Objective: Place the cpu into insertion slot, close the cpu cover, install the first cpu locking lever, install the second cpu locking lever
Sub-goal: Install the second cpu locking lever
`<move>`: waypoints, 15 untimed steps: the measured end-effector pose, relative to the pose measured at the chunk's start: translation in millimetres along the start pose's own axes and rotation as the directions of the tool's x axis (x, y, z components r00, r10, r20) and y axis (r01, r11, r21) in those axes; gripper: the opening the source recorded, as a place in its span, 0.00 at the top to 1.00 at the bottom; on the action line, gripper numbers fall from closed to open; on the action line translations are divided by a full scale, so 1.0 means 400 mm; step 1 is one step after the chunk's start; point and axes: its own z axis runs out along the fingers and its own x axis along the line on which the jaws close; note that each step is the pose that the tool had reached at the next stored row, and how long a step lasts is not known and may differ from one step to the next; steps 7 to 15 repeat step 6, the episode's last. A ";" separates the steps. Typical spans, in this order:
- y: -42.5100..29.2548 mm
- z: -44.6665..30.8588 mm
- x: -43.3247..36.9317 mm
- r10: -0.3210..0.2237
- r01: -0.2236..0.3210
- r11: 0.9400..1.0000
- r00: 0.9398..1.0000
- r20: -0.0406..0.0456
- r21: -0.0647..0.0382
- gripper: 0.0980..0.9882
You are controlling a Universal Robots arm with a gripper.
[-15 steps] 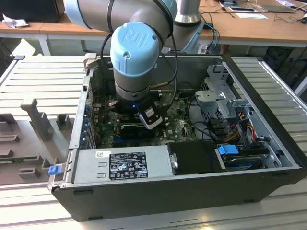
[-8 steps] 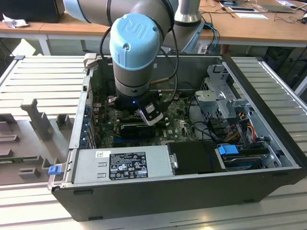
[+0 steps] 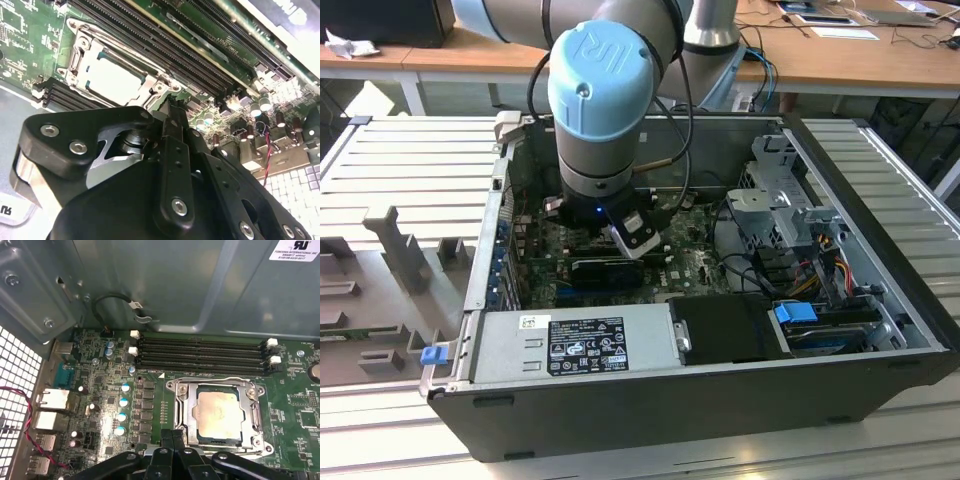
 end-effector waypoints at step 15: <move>0.001 -0.002 0.000 0.000 0.000 1.000 1.000 0.000 -0.001 0.99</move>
